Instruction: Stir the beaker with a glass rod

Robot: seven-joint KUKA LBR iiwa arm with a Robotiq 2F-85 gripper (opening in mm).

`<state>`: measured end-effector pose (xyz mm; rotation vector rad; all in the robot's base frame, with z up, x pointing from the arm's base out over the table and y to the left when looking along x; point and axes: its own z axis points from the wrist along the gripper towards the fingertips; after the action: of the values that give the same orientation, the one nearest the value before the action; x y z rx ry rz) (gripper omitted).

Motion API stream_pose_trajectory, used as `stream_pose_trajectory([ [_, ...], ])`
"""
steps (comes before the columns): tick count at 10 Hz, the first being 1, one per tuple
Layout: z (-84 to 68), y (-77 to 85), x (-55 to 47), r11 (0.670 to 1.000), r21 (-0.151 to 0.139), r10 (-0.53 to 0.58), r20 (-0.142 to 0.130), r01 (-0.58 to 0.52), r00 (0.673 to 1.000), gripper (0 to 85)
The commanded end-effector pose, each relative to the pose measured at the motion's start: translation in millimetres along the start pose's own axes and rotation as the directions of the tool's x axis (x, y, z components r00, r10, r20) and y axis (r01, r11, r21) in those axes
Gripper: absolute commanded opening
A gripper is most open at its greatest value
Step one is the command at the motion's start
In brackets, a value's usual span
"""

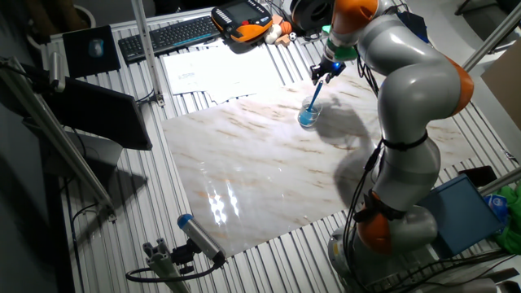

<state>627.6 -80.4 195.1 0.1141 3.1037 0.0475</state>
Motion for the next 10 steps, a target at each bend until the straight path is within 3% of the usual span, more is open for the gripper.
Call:
stream_pose_trajectory([
  [1,3.8,-2.5,-2.9,1.0,-0.008,-0.003,0.0,0.003,1.0,51.0],
  [3,13.0,-4.9,-11.0,1.0,-0.025,-0.016,0.002,0.016,1.0,51.0],
  [7,20.5,-6.0,-9.0,0.998,-0.04,-0.052,-0.003,0.052,0.999,51.0],
  [8,22.0,-6.8,-8.5,0.997,-0.047,-0.063,-0.006,0.063,0.998,34.0],
  [10,22.2,-6.2,-7.2,0.995,-0.06,-0.08,-0.022,0.079,0.997,34.0],
])
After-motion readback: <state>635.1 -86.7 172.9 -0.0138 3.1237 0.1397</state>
